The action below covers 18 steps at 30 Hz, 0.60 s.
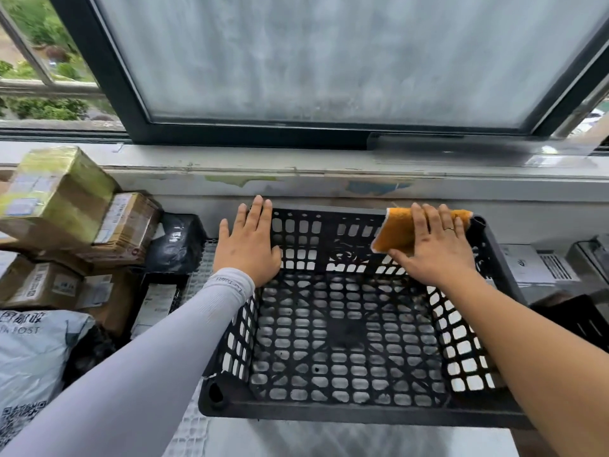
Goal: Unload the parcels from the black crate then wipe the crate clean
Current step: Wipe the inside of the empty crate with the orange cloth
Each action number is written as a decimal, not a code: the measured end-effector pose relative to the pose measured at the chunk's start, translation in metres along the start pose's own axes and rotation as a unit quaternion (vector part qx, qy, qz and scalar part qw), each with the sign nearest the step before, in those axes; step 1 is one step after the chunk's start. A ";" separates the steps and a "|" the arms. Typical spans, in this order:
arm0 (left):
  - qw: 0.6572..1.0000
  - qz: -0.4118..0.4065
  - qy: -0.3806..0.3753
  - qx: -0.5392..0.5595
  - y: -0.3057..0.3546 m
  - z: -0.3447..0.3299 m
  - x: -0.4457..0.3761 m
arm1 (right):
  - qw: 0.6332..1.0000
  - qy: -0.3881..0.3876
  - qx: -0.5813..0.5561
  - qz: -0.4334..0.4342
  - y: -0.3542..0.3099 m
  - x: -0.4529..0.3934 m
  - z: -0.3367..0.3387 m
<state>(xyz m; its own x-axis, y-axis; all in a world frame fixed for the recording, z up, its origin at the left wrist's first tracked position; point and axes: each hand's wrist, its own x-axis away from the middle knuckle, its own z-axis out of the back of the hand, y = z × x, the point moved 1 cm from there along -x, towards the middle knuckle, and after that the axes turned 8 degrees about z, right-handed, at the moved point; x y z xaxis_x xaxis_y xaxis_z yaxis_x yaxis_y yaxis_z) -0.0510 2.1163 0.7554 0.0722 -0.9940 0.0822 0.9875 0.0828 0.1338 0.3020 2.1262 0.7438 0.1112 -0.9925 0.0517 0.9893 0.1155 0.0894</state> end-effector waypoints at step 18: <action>1.000 0.000 0.017 -0.008 -0.001 0.001 0.000 | 0.998 0.045 -0.022 0.026 -0.133 -0.026 0.000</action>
<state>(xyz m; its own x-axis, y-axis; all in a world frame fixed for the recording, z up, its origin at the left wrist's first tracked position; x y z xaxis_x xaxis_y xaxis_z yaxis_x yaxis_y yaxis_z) -0.0520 2.1168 0.7564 0.0764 -0.9959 0.0491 0.9898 0.0817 0.1170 0.1677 2.1362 0.7302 0.1679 -0.9852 -0.0342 0.9850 0.1663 0.0450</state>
